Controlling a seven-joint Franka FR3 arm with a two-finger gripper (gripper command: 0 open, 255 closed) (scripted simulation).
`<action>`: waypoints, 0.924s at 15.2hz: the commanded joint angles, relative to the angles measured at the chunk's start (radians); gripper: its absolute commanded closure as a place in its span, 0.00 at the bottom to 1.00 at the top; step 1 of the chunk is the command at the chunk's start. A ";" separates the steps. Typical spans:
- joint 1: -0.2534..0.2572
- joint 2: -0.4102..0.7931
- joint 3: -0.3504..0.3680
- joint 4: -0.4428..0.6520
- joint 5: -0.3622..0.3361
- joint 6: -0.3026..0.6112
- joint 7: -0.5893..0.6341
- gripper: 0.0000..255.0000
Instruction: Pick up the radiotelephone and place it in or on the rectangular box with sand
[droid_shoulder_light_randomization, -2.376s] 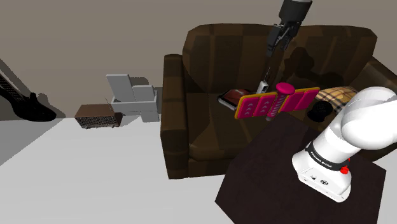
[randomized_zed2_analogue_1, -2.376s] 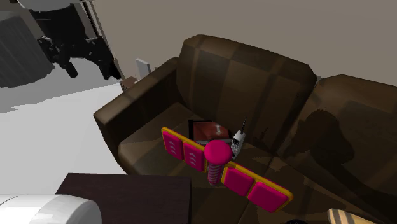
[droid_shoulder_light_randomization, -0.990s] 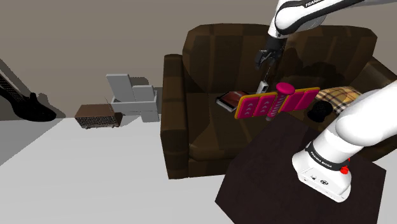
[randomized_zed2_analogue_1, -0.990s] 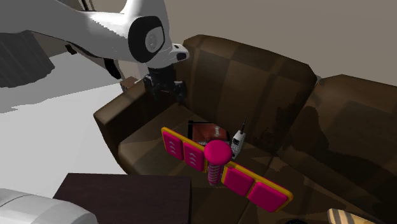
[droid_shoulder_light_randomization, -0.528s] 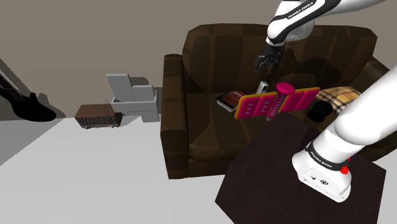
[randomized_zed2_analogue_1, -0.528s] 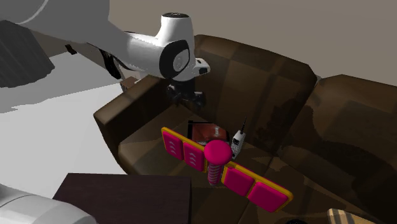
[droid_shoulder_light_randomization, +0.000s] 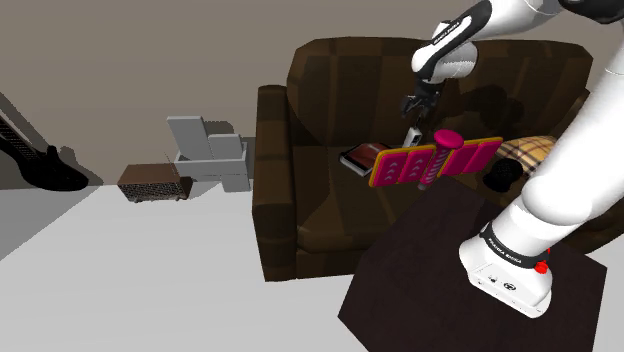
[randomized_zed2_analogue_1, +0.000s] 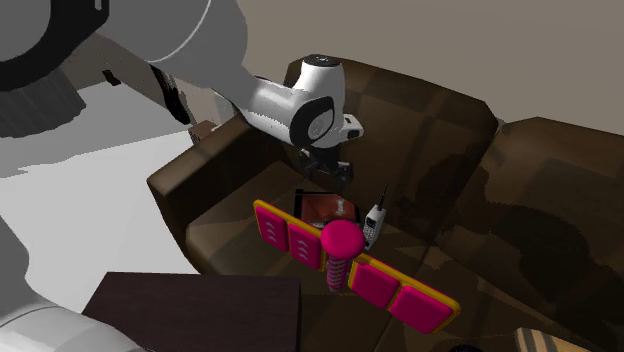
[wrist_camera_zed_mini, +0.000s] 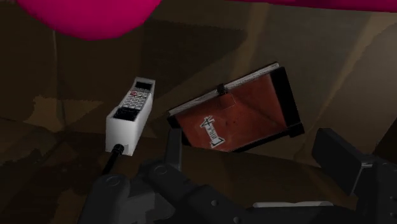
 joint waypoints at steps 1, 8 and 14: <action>-0.031 0.078 0.001 0.046 0.047 0.029 -0.038 0.00; -0.151 0.320 0.033 0.241 0.163 0.068 -0.115 0.00; -0.256 0.523 0.059 0.447 0.223 0.066 -0.141 0.00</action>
